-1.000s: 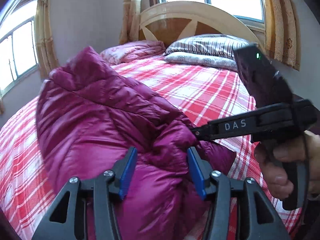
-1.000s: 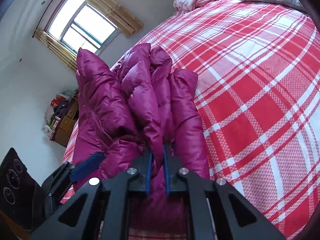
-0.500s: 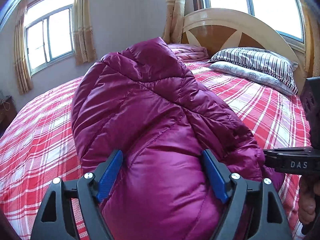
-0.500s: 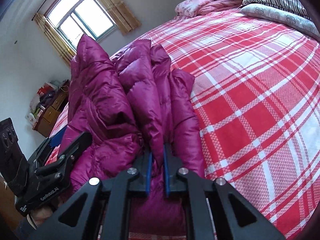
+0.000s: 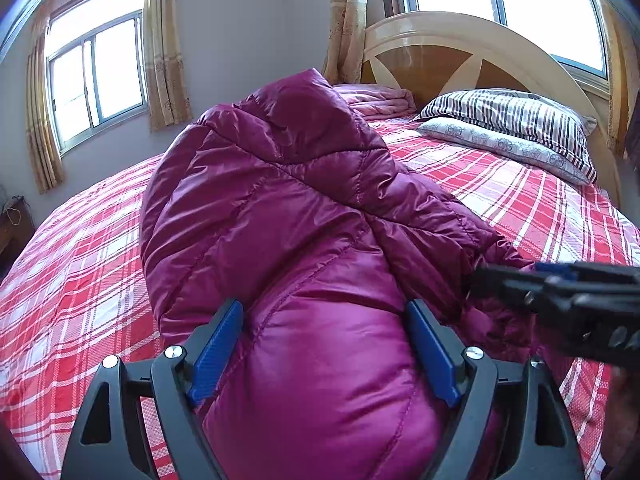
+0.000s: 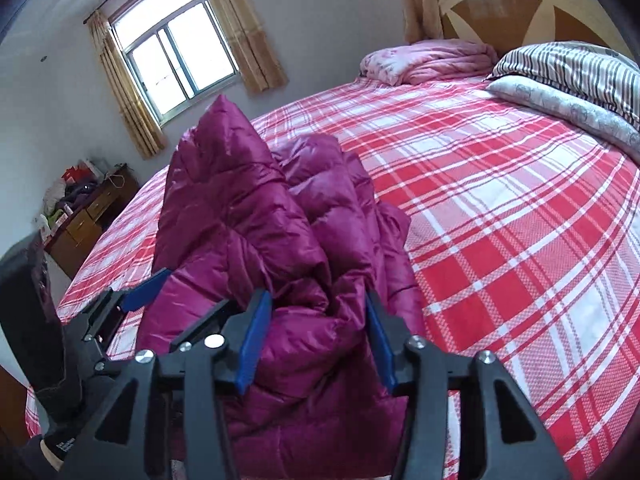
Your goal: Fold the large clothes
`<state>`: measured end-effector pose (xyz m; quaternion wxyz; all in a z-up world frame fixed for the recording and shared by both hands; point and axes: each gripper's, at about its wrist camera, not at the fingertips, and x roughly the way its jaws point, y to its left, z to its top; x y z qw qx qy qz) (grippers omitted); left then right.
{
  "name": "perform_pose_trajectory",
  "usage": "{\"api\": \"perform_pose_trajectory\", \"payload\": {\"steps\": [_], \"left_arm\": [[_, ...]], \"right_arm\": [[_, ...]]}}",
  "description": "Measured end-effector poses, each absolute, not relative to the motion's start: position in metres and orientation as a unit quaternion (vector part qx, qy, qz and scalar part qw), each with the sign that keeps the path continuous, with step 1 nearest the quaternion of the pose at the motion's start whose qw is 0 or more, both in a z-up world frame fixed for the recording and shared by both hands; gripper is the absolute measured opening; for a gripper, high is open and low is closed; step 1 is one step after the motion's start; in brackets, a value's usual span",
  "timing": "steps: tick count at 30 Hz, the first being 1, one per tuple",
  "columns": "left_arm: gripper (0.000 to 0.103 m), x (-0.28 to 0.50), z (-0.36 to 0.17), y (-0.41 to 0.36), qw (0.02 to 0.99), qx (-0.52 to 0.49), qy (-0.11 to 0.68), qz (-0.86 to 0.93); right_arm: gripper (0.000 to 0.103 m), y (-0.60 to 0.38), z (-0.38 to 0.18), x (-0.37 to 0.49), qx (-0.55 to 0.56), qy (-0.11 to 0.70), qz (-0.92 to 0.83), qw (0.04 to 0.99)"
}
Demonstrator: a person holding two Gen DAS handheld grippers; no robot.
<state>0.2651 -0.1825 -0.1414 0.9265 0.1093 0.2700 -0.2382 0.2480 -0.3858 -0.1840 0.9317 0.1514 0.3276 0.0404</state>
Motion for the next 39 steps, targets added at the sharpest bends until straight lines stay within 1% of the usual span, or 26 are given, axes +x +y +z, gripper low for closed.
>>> {"api": "perform_pose_trajectory", "payload": {"steps": [6,10,16,17,18,19,21,24,28,29,30,32,33,34,35,36,39], "left_arm": [[0.084,0.271,-0.115,-0.151,0.949,0.033,0.232,-0.211],[0.086,0.302,-0.125,-0.152,0.950,0.048,0.266,-0.157],[0.087,0.312,-0.139,-0.150,0.944,0.023,0.285,-0.167],[0.087,0.311,-0.139,-0.151,0.944,0.026,0.284,-0.167],[0.087,0.311,-0.139,-0.152,0.944,0.030,0.284,-0.167],[0.087,0.310,-0.138,-0.152,0.944,0.030,0.283,-0.167],[0.087,0.310,-0.137,-0.154,0.943,0.030,0.285,-0.169],[0.087,0.307,-0.130,-0.154,0.943,0.031,0.282,-0.173],[0.087,0.298,-0.104,-0.132,0.960,0.005,0.224,-0.166],[0.087,0.300,-0.100,-0.125,0.963,-0.004,0.219,-0.156],[0.088,0.305,-0.099,-0.120,0.963,-0.011,0.223,-0.148],[0.088,0.317,-0.106,-0.112,0.959,-0.017,0.247,-0.141],[0.088,0.322,-0.111,-0.110,0.957,-0.016,0.258,-0.136],[0.088,0.326,-0.115,-0.110,0.955,-0.013,0.266,-0.132],[0.088,0.330,-0.120,-0.109,0.953,-0.009,0.275,-0.128],[0.088,0.332,-0.123,-0.110,0.951,-0.006,0.281,-0.129],[0.088,0.333,-0.125,-0.115,0.950,-0.003,0.279,-0.139]], "right_arm": [[0.042,-0.389,-0.191,0.250,0.141,0.344,0.032,0.928],[0.042,-0.388,-0.194,0.249,0.134,0.347,0.031,0.928],[0.040,-0.391,-0.195,0.248,0.135,0.354,0.026,0.925],[0.040,-0.392,-0.189,0.244,0.136,0.347,0.015,0.928],[0.045,-0.391,-0.182,0.240,0.132,0.337,0.003,0.932],[0.047,-0.390,-0.172,0.235,0.124,0.323,-0.010,0.938],[0.047,-0.384,-0.152,0.229,0.109,0.300,-0.015,0.948],[0.047,-0.370,-0.127,0.238,0.096,0.285,0.011,0.954],[0.048,-0.346,-0.106,0.278,0.057,0.280,0.046,0.957],[0.051,-0.337,-0.105,0.293,0.033,0.288,0.045,0.956],[0.063,-0.331,-0.106,0.307,0.016,0.296,0.038,0.954],[0.075,-0.329,-0.116,0.334,-0.001,0.313,0.027,0.949],[0.074,-0.330,-0.122,0.344,0.002,0.319,0.025,0.947],[0.046,-0.335,-0.128,0.348,0.010,0.328,0.032,0.944],[0.023,-0.339,-0.136,0.354,0.029,0.352,0.058,0.934],[0.009,-0.345,-0.142,0.353,0.052,0.363,0.070,0.928],[0.008,-0.359,-0.144,0.331,0.058,0.348,0.062,0.934]]}}
